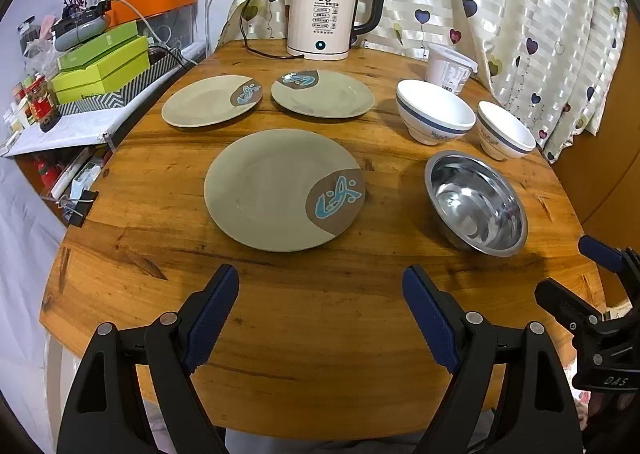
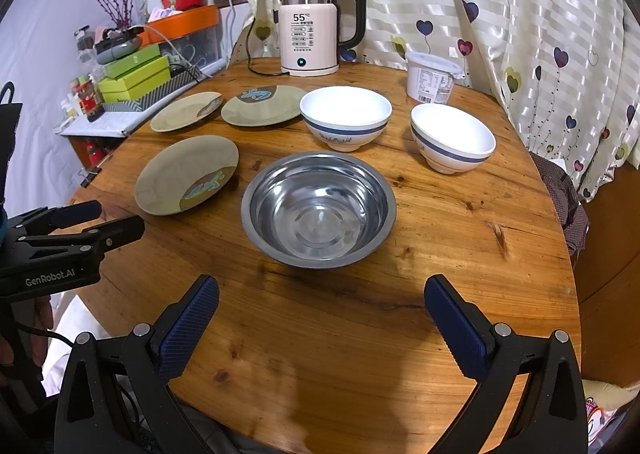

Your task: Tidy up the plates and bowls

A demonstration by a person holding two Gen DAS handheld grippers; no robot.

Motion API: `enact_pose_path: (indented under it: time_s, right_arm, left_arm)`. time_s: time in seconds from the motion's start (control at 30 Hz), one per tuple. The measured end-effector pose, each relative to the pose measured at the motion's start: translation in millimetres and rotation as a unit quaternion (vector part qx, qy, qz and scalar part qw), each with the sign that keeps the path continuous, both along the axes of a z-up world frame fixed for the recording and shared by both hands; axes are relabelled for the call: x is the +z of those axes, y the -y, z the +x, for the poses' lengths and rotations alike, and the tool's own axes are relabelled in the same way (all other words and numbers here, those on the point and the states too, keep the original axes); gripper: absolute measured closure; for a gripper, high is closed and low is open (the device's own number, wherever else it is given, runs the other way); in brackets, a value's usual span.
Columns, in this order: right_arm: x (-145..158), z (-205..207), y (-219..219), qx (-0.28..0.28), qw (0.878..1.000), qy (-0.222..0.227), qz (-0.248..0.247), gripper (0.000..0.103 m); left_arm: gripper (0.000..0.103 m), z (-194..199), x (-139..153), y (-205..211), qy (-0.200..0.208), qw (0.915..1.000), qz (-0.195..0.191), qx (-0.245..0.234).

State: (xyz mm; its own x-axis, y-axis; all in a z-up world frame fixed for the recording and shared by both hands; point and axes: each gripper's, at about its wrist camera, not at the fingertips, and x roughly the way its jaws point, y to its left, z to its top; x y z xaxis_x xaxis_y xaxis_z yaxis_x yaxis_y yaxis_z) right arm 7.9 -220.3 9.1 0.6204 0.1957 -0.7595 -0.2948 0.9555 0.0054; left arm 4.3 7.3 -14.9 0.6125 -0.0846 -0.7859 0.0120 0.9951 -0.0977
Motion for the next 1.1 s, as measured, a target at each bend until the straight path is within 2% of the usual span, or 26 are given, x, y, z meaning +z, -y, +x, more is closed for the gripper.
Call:
enact_pose_path:
  time_s: [0.57,1.1]
  right_arm:
    - [-0.5,-1.2,2.2,0.000,1.000,0.001,0.000,0.000]
    - [0.7,-0.5,2.1,0.002,1.000,0.002,-0.001,0.000]
  left_arm:
    - [0.019,-0.5,2.8,0.7,0.005,0.9999,-0.008,-0.009]
    - [0.019,-0.8,5.2,-0.1,0.009,0.9999,0.001,-0.007]
